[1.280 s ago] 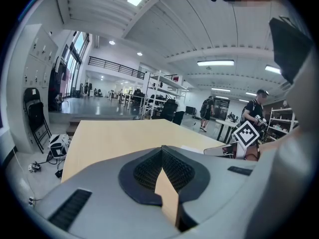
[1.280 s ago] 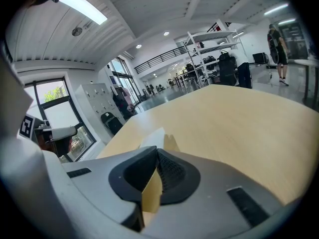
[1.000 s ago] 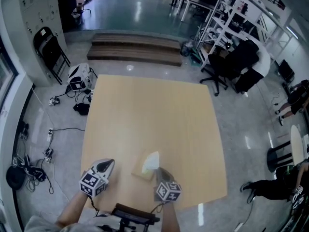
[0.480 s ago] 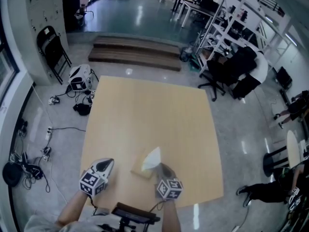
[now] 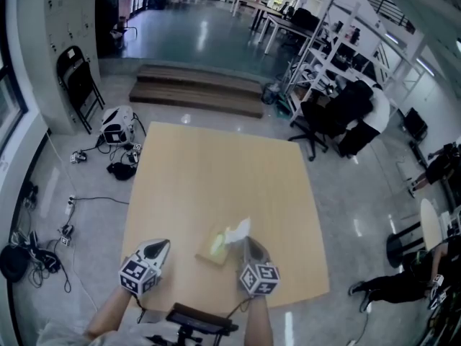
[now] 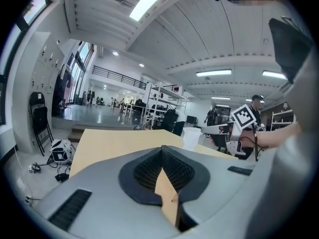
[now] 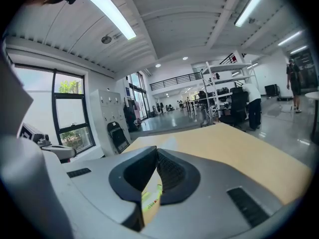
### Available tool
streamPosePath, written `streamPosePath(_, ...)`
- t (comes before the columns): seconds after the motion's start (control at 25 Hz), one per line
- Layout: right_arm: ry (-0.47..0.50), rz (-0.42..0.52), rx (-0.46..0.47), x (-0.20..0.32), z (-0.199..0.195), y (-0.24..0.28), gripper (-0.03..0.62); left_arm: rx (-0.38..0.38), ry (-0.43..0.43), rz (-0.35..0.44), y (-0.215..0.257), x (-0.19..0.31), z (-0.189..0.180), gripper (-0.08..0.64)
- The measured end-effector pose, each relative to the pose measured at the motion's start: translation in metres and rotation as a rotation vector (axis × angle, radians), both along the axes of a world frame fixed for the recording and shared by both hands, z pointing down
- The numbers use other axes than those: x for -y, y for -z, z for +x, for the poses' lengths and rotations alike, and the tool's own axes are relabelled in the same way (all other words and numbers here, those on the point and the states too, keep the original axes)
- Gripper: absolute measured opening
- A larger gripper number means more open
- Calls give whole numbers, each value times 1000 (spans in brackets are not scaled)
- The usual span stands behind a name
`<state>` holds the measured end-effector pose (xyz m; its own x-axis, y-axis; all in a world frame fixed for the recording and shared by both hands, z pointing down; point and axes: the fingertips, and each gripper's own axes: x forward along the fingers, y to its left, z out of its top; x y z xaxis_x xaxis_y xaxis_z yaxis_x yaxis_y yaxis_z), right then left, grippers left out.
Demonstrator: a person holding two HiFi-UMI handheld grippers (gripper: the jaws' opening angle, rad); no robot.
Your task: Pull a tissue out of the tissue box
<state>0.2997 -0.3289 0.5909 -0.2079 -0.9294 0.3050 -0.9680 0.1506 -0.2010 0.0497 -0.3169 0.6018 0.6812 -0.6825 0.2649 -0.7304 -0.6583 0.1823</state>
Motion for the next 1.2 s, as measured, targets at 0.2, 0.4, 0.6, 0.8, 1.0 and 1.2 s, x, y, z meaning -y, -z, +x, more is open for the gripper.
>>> streamPosePath(0.2, -25, 84, -17, -2, 1, 41, 5, -19, -11, 14, 4, -11, -5, 6)
streamPosePath(0.4, -42, 146, -35, -14, -4, 70, 5, -27, -24, 27, 6, -24, -13, 6)
streamPosePath(0.6, -53, 153, -37, -24, -8, 77, 5, -24, -27, 39, 14, -32, -19, 6)
streamPosePath(0.8, -56, 151, -42, -44, -19, 77, 5, -39, -37, 55, 25, -41, -26, 6)
streamPosePath(1.0, -72, 166, -51, -71, -33, 79, 5, -38, -48, 91, 35, -47, -36, 6)
streamPosePath(1.2, -88, 192, -48, -103, -46, 87, 5, -41, -56, 110, 45, -54, -44, 6)
